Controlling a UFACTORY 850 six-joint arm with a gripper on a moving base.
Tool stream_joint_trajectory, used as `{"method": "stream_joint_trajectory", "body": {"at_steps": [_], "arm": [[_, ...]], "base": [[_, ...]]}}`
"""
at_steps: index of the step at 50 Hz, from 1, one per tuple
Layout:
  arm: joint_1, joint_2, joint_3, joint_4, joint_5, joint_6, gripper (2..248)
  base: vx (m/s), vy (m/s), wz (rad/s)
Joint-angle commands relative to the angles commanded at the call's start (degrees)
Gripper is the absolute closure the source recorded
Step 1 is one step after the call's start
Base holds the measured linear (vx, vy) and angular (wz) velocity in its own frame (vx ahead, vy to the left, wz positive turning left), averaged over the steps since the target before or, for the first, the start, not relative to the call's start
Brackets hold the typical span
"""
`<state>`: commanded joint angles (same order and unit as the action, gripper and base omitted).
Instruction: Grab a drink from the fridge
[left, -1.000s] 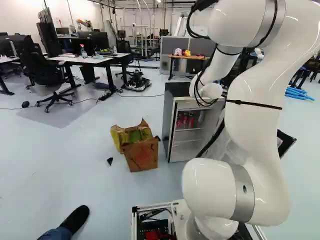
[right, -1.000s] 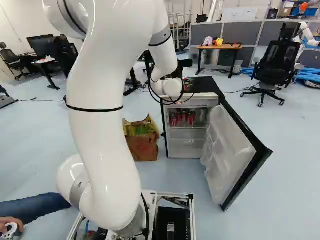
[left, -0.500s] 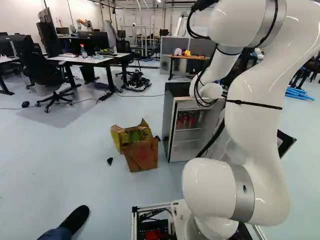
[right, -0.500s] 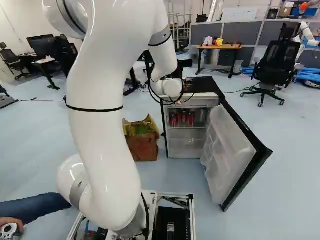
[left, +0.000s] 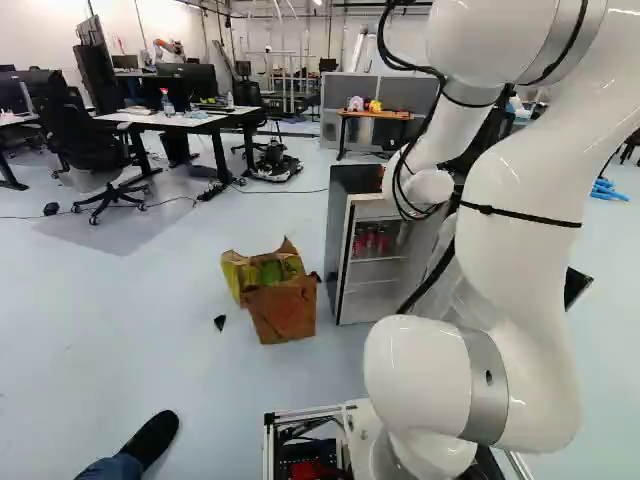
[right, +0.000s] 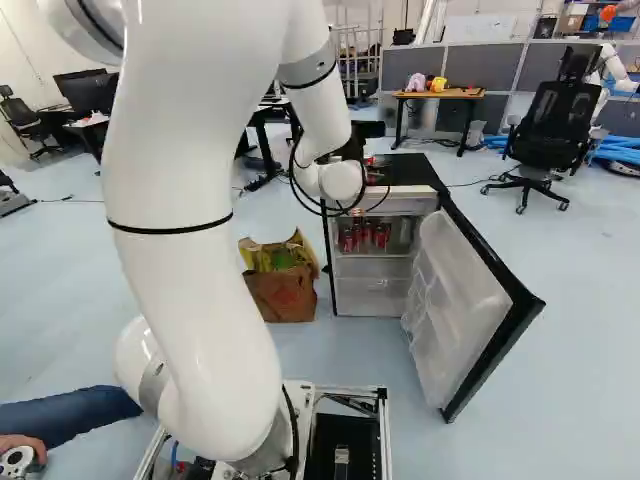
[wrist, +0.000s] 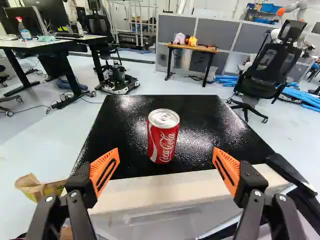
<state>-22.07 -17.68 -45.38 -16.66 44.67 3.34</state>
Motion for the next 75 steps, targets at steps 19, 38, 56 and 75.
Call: {"method": "stream_joint_trajectory", "body": {"at_steps": [19, 38, 56, 75], "arm": [[-2.9, 2.5, 3.0, 0.0, 0.0, 0.0, 3], [-6.5, 4.9, 4.1, 0.0, -2.4, 0.0, 3], [-9.9, 7.7, 4.7, 0.0, -5.6, 0.0, 3], [-13.6, 10.1, 4.8, 0.8, -10.3, 0.0, 3]], "base": [[0.000, 0.000, 0.000], [0.000, 0.000, 0.000], [0.000, 0.000, 0.000], [0.000, 0.000, 0.000]]}}
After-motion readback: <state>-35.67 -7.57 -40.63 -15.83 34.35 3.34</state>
